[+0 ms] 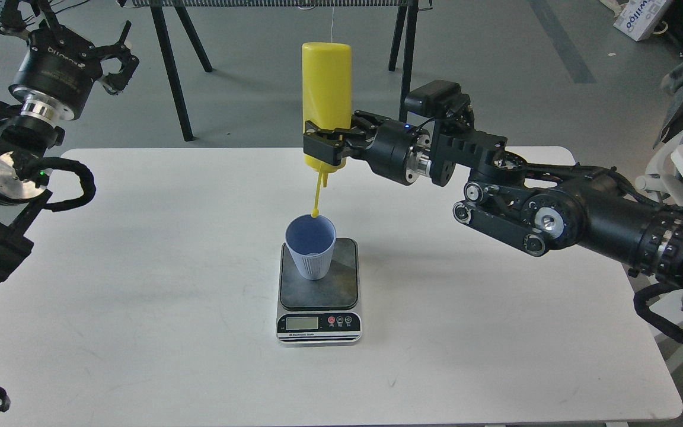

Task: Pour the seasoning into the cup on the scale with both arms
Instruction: 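Turn the bottle upright and carry it back with the right gripper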

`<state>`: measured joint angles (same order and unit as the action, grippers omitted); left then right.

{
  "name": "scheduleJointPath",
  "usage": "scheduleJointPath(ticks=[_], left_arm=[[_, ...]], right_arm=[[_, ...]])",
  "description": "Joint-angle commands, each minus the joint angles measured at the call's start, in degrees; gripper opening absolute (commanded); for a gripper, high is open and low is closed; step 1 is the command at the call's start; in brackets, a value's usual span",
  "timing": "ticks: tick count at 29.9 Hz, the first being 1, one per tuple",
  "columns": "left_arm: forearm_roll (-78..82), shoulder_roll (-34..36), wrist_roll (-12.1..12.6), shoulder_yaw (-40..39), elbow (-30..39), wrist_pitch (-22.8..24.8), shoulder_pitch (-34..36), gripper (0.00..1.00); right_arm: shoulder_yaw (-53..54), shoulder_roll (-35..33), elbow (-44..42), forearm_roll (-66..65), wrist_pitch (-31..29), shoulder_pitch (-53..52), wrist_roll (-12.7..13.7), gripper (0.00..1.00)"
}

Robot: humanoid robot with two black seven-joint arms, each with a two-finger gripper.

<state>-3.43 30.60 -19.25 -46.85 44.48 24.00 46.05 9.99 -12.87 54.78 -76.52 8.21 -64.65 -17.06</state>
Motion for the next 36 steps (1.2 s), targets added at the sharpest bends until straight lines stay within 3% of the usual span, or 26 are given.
scheduleJointPath(ticks=[1, 10, 17, 25, 36], left_arm=[[0.0, -0.1, 0.0, 0.0, 0.1, -0.1, 0.0, 1.00], [0.0, -0.1, 0.1, 0.1, 0.2, -0.4, 0.0, 1.00], [0.0, -0.1, 0.1, 0.3, 0.2, 0.2, -0.2, 1.00], [0.0, -0.4, 0.2, 0.5, 0.2, 0.2, -1.0, 1.00], [0.0, -0.3, 0.2, 0.8, 0.3, 1.2, -1.0, 1.00]], right_arm=[[7.6, -6.0, 6.0, 8.9, -0.5, 5.0, 0.8, 0.33], [18.2, -17.8, 16.5, 34.9, -1.2, 18.7, 1.1, 0.33], [25.9, -19.5, 20.0, 57.3, -4.3, 28.9, 0.9, 0.33], [36.4, -17.3, 19.0, 78.3, -16.5, 41.6, 0.4, 0.36], [44.2, -4.7, 10.1, 85.1, -36.2, 54.4, -1.3, 0.36]])
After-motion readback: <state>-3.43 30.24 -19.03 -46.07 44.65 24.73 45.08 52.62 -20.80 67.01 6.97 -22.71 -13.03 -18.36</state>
